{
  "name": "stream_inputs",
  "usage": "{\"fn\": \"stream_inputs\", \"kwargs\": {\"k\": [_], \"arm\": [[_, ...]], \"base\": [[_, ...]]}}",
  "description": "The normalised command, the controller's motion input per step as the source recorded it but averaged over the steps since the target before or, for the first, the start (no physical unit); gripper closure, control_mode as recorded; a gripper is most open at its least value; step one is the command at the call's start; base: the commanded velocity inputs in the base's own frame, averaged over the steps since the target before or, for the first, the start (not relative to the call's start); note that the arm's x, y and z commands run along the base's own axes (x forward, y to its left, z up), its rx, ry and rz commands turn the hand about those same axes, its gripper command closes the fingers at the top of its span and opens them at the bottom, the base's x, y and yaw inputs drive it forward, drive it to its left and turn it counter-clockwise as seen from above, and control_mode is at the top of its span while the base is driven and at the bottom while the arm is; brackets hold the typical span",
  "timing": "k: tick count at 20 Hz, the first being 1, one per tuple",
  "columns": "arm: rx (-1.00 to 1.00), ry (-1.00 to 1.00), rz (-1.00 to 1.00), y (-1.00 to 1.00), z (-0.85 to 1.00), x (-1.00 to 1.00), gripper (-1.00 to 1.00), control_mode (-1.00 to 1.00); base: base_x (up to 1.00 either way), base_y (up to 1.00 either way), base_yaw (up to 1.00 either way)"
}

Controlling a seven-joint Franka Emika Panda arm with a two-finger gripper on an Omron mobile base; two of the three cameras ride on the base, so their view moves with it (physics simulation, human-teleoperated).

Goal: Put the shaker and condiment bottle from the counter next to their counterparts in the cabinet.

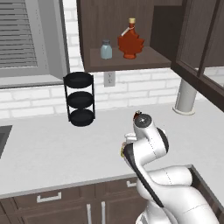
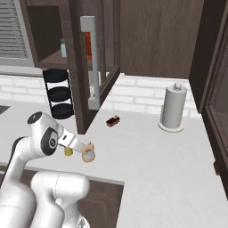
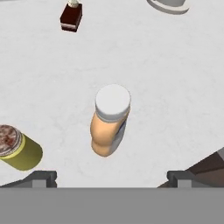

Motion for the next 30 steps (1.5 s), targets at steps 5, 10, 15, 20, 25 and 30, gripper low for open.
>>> {"fn": "stream_inputs", "kwargs": {"k": [5, 10, 15, 20, 25, 30], "arm": [[0.0, 0.0, 0.0, -0.14, -0.31, 0.13, -1.0, -1.0], [0.0, -0.02, 0.0, -0.19, -0.37, 0.04, -1.0, -1.0], [0.0, -0.07, 0.0, -0.04, -0.55, 0.03, -1.0, -1.0], [0.0, -0.1, 0.0, -0.11, -0.54, 0.02, -1.0, -1.0], [0.0, -0.09, 0.0, -0.3, -0.54, 0.0, -1.0, -1.0], [0.0, -0.08, 0.0, -0.27, -0.59, 0.0, -1.0, -1.0]], "base": [[0.0, 0.0, 0.0], [0.0, 0.0, 0.0], [0.0, 0.0, 0.0], [0.0, 0.0, 0.0], [0.0, 0.0, 0.0], [0.0, 0.0, 0.0]]}}
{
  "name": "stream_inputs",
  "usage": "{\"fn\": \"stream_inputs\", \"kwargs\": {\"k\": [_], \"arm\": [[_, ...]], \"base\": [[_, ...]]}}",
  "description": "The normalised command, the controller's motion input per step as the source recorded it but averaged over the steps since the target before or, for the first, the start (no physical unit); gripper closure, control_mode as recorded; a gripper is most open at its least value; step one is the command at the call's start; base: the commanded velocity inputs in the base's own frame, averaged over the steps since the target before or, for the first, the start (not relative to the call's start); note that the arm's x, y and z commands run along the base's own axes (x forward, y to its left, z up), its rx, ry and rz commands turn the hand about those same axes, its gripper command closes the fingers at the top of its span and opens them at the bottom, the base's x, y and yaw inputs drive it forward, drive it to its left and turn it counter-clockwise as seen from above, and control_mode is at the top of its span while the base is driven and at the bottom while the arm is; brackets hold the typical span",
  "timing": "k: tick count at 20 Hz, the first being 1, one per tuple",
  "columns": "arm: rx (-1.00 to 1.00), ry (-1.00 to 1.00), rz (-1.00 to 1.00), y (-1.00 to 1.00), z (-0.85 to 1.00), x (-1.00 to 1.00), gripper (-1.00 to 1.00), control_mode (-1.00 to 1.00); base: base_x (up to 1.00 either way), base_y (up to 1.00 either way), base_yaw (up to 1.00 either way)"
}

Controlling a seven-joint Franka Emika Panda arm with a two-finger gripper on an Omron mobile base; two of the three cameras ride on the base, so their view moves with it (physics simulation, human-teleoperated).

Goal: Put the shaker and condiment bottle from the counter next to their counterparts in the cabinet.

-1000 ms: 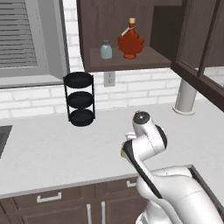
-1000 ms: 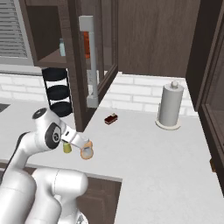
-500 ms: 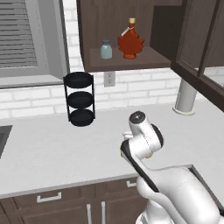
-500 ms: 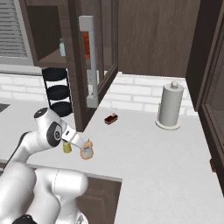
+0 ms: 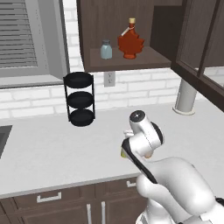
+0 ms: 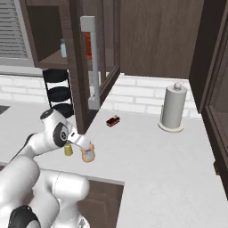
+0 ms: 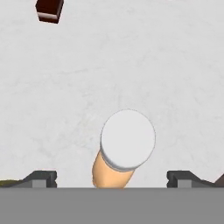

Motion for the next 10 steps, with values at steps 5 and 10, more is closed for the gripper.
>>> {"fn": "stream_inputs", "kwargs": {"k": [5, 10], "arm": [[0.0, -0.1, 0.0, -0.23, -0.78, 0.0, -1.0, -1.0], [0.01, -0.06, 0.0, -0.36, -0.97, 0.0, 1.0, -1.0]], "base": [[0.0, 0.0, 0.0], [0.0, 0.0, 0.0]]}}
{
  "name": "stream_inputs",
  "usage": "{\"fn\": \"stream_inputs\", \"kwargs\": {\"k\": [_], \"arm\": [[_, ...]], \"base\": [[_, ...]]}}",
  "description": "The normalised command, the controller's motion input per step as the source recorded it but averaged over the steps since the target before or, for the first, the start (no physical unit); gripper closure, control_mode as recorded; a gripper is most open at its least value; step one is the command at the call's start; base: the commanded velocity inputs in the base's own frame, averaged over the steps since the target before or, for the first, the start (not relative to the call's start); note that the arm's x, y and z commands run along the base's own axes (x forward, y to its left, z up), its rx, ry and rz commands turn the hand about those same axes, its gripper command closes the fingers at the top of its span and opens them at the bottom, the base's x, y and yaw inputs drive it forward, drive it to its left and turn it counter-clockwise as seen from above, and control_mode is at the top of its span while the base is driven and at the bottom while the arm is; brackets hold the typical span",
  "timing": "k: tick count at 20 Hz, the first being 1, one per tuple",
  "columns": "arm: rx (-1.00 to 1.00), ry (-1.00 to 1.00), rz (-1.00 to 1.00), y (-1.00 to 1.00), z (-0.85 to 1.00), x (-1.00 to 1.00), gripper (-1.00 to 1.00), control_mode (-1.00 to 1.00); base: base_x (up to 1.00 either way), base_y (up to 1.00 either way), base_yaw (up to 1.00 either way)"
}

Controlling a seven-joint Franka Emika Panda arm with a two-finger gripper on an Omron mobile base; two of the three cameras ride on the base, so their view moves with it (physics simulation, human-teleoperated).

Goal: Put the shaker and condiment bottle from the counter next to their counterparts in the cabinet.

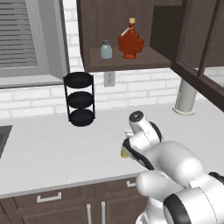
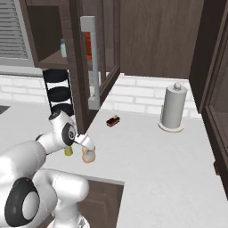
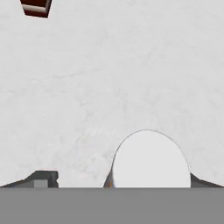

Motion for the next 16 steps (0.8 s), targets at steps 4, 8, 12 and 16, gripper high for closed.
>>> {"fn": "stream_inputs", "kwargs": {"k": [4, 8, 12, 16], "arm": [[0.0, -0.01, 0.0, -0.3, -0.96, 0.0, 1.0, -1.0], [0.0, 0.13, -0.01, -0.09, -0.4, 0.19, 1.0, -1.0], [0.0, -0.03, -0.03, -0.31, 0.24, 0.17, 1.0, -1.0], [0.0, -0.03, 0.0, -0.37, 0.66, 0.31, 1.0, -1.0]], "base": [[0.0, 0.0, 0.0], [0.0, 0.0, 0.0], [0.0, 0.0, 0.0], [0.0, 0.0, 0.0]]}}
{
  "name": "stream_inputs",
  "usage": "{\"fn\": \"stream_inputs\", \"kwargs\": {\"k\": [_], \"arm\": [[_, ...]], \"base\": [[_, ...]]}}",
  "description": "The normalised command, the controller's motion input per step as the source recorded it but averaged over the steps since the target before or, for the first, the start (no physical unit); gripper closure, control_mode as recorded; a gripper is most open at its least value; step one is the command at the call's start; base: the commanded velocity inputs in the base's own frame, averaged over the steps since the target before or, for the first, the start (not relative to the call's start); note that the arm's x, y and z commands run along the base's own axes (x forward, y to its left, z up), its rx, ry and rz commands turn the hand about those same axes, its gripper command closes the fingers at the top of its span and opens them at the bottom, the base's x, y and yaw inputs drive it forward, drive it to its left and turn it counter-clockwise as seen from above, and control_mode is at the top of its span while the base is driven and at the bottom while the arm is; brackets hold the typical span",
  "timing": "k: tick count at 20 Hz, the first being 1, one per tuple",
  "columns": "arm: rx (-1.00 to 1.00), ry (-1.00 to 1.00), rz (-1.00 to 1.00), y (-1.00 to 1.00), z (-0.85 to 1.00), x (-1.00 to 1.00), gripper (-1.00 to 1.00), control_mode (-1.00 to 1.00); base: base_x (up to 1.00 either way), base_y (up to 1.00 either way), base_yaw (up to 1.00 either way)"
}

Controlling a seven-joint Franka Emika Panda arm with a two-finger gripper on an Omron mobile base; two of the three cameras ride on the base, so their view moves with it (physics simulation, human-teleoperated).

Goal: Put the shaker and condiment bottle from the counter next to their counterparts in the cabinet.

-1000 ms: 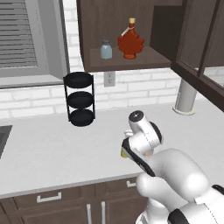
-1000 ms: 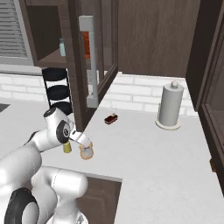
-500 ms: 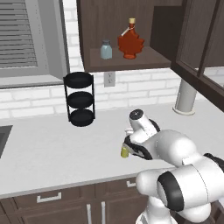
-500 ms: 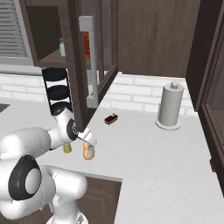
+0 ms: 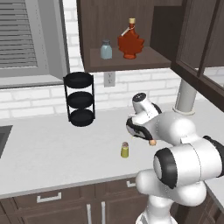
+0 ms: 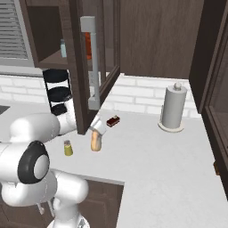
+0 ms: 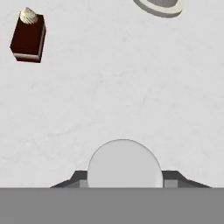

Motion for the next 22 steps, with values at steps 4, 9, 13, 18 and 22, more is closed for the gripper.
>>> {"fn": "stream_inputs", "kwargs": {"k": [4, 9, 13, 18, 22], "arm": [[0.0, -0.17, 0.03, -0.17, 0.72, 0.08, 1.0, -1.0], [-0.01, -0.23, 0.19, 0.06, 0.3, -0.23, 1.0, -1.0], [0.0, -0.26, 0.21, 0.0, 0.56, -0.43, 1.0, -1.0], [-0.01, -0.25, 0.11, 0.04, 0.84, -0.26, 1.0, -1.0], [-0.01, -0.21, 0.07, 0.15, 0.81, -0.28, 1.0, -1.0]], "base": [[0.0, 0.0, 0.0], [0.0, 0.0, 0.0], [0.0, 0.0, 0.0], [0.0, 0.0, 0.0], [0.0, 0.0, 0.0]]}}
